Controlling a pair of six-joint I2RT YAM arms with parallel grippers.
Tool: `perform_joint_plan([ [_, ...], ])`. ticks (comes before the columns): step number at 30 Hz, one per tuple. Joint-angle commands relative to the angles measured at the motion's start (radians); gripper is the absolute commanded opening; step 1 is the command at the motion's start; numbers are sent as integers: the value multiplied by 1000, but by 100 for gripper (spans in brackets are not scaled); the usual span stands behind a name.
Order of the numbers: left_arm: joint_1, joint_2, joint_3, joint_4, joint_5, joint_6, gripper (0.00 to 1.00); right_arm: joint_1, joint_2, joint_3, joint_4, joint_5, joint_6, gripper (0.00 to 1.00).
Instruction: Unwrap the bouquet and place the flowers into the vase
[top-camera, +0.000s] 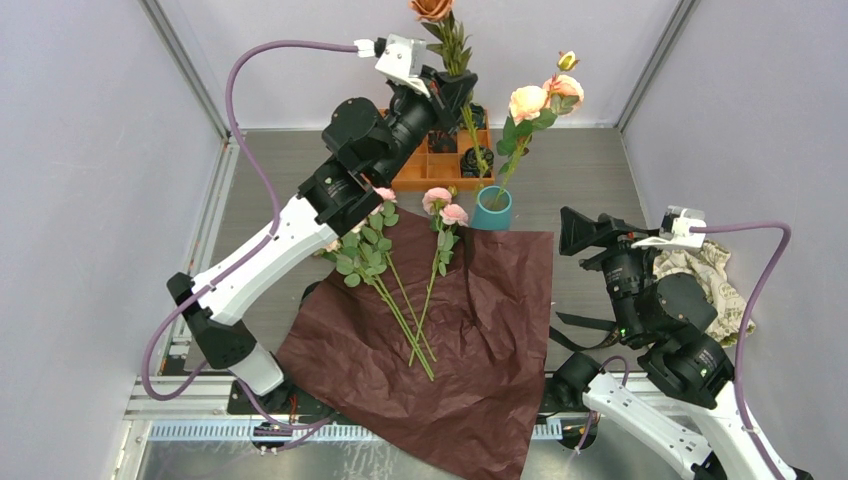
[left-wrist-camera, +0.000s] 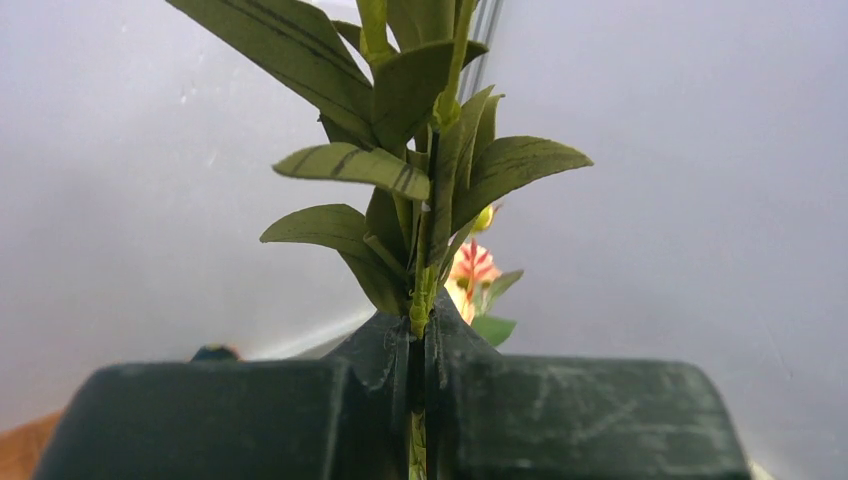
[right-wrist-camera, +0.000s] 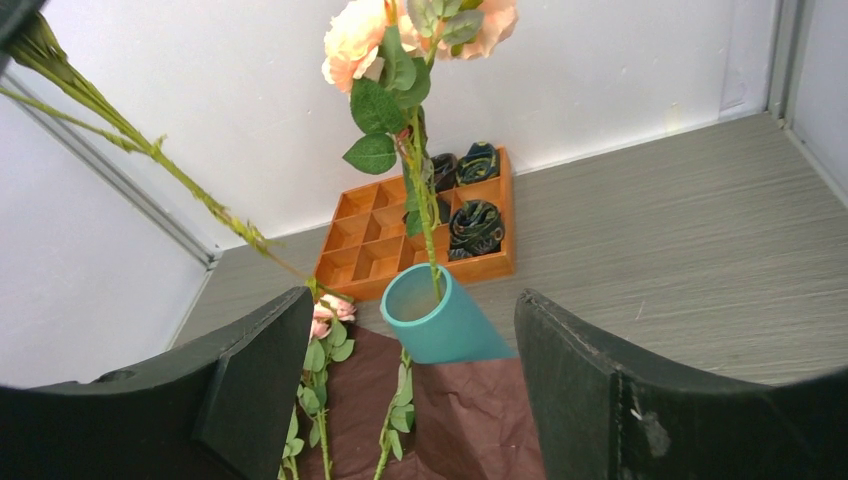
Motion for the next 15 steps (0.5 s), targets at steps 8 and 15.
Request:
perform_joint_plan([
  [8, -4, 118, 119, 187, 39, -9, 0, -4, -6, 25, 13, 30, -37, 79],
  [15, -5, 129, 42, 195, 3, -29, 0, -3, -8, 17, 15, 35, -38, 79],
])
